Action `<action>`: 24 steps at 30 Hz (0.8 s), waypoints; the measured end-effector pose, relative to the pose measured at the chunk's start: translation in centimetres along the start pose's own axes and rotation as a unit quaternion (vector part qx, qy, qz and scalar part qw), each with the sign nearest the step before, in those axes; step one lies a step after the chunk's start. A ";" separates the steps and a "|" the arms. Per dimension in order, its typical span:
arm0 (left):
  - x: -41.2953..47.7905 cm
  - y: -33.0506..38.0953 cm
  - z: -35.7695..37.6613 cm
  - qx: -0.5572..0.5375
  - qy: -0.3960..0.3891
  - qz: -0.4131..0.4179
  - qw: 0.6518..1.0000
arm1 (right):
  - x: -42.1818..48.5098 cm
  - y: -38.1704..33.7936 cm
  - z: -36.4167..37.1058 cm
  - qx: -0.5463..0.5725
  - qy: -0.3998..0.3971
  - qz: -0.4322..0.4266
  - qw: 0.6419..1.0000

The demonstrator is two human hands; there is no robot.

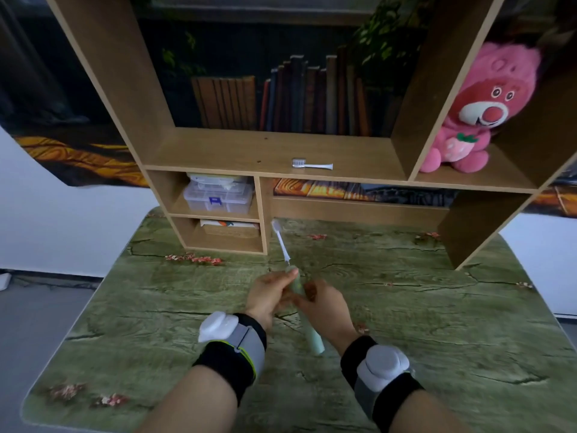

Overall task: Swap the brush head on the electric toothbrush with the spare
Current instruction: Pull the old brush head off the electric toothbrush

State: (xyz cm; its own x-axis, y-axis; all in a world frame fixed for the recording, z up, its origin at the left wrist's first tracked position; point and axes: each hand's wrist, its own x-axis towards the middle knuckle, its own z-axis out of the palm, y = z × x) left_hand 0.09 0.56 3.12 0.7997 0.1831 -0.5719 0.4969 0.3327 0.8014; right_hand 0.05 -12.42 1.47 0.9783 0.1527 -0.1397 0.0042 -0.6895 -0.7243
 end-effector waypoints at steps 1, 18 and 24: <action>0.0 0.2 0.0 0.001 0.001 0.003 1.000 | 0.0 -0.2 -0.2 0.000 0.008 -0.002 1.000; -0.8 1.0 0.9 -0.033 -0.050 -0.029 0.998 | 2.3 -1.0 -2.9 0.151 0.034 0.042 0.987; -1.3 0.4 1.7 0.012 -0.082 -0.050 0.995 | 4.2 -0.8 -2.2 0.283 0.025 0.106 0.953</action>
State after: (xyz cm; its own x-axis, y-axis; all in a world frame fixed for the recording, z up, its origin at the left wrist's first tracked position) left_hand -0.19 -1.18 4.45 0.7887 -0.0035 -0.6148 0.5835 0.3193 0.7467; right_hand 4.58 -12.76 2.96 0.9536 0.0082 -0.3010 -0.2929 -0.2074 -0.9334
